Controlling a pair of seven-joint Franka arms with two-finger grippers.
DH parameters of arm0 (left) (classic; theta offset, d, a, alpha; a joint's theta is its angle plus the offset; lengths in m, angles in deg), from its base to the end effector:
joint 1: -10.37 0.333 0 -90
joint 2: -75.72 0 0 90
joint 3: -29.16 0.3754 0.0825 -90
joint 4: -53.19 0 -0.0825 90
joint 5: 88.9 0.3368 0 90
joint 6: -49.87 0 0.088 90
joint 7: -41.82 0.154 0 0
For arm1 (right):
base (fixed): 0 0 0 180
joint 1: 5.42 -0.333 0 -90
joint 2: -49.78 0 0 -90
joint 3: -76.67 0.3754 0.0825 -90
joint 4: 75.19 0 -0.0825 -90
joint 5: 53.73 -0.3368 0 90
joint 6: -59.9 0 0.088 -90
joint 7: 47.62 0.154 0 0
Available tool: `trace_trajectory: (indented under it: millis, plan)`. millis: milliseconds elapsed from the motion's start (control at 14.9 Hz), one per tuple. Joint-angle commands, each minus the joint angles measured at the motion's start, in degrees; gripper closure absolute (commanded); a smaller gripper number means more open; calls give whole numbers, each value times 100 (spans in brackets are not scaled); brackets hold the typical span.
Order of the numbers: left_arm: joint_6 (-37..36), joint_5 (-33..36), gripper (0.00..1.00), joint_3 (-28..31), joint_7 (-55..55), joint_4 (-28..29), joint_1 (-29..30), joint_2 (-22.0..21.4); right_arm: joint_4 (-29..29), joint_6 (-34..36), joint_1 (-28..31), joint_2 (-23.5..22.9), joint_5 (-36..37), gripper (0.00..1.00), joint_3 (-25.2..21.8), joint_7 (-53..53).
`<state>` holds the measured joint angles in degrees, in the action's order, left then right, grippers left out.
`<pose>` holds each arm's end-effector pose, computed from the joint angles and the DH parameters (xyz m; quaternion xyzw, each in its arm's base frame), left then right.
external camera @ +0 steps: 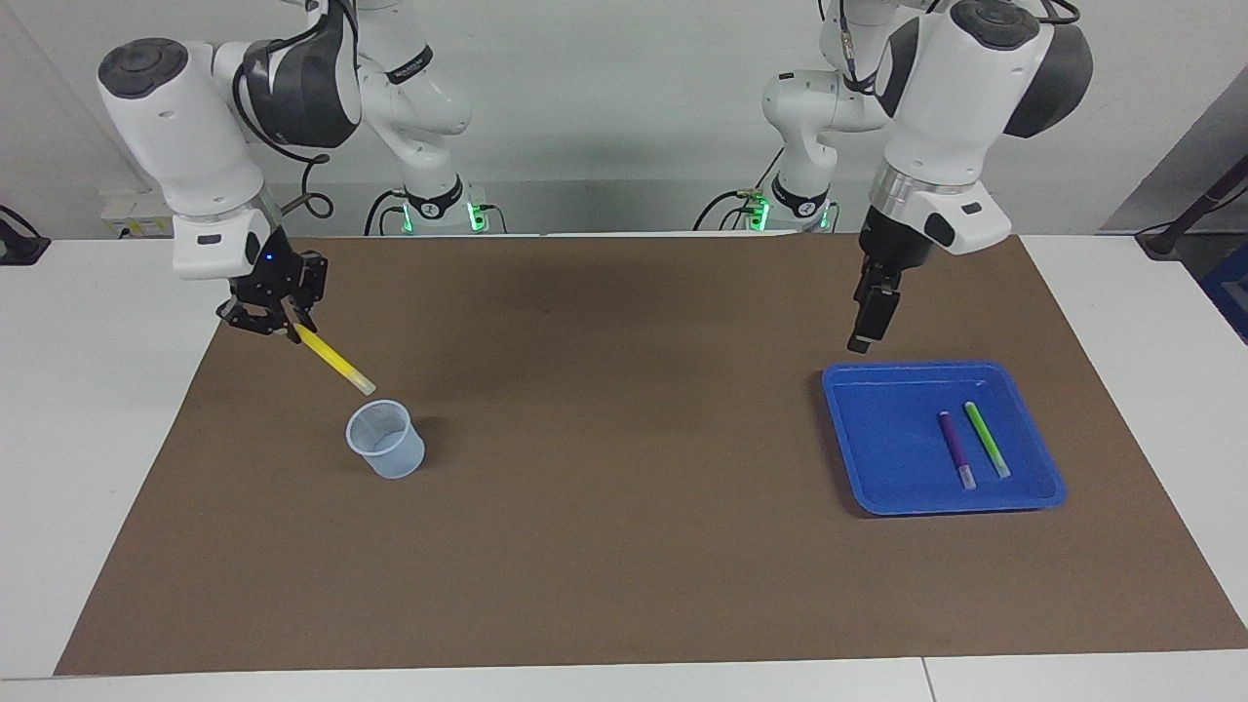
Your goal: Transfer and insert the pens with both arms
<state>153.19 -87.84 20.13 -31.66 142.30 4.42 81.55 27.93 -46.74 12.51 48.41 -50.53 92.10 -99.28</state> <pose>0.5545 -0.1408 0.6124 0.8704 0.4869 0.0537 0.0505 0.5309 -0.0314 0.5519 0.9059 0.4225 0.0063 0.0299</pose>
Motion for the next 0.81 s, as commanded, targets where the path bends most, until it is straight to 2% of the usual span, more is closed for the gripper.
trace_trajectory:
  millis: [0, 134, 336, 537, 738]
  plan:
    - [-92, -88, 0, -46, 1664, 570, 410, -398, 24, -103, 70, -328, 251, 100, 74, 200]
    - [-75, -88, 0, -46, 2660, 826, 691, -512, 15, -103, 79, -574, 338, 100, 74, 226]
    - [-66, -79, 0, -19, 3838, 853, 947, -478, 24, -59, 18, -795, 550, 100, 74, 532]
    - [91, 34, 0, -19, 5007, 880, 1175, -180, 137, -6, -26, -831, 690, 100, 100, 674]
    - [311, 306, 0, -19, 5729, 871, 1246, 198, 200, -59, -18, -874, 699, 100, 100, 674]
